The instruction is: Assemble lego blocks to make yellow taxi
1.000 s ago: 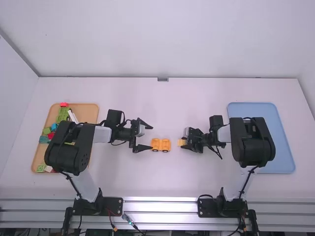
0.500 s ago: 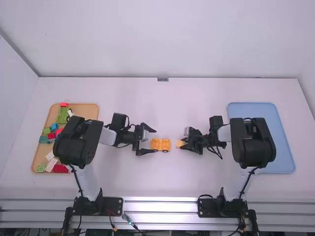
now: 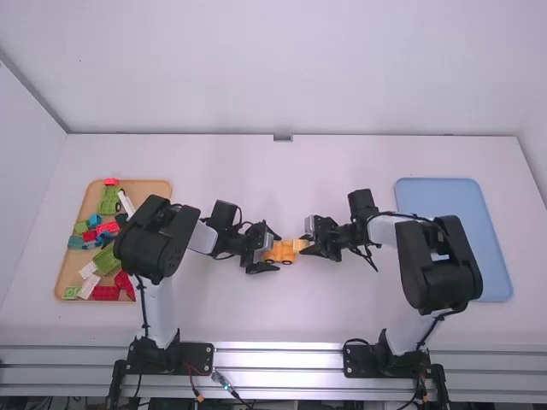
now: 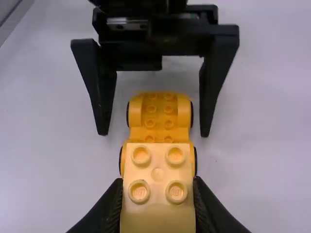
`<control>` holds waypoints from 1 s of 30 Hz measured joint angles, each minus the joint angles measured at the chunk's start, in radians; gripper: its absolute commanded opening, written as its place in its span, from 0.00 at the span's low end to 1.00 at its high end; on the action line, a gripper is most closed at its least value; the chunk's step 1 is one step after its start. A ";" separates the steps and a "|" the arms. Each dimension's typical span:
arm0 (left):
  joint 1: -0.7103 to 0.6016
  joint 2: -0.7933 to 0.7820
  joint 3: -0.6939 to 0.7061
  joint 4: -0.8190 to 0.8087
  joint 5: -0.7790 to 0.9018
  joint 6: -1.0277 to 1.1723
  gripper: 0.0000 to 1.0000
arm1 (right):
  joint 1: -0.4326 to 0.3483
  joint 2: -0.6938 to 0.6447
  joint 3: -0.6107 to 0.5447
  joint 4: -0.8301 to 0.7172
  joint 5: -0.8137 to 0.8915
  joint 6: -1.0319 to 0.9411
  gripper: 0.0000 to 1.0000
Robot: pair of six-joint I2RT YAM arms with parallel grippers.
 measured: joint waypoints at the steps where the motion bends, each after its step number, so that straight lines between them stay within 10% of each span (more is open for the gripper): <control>1: 0.000 0.009 0.006 -0.001 -0.004 0.000 0.85 | 0.010 0.000 0.000 0.004 0.003 -0.001 0.13; 10: 0.000 0.025 0.021 0.003 -0.021 -0.002 0.60 | 0.073 0.000 0.000 0.027 0.039 0.001 0.11; 30: 0.000 0.025 0.022 0.064 -0.027 -0.065 0.59 | 0.145 0.000 0.000 0.116 0.185 0.155 0.10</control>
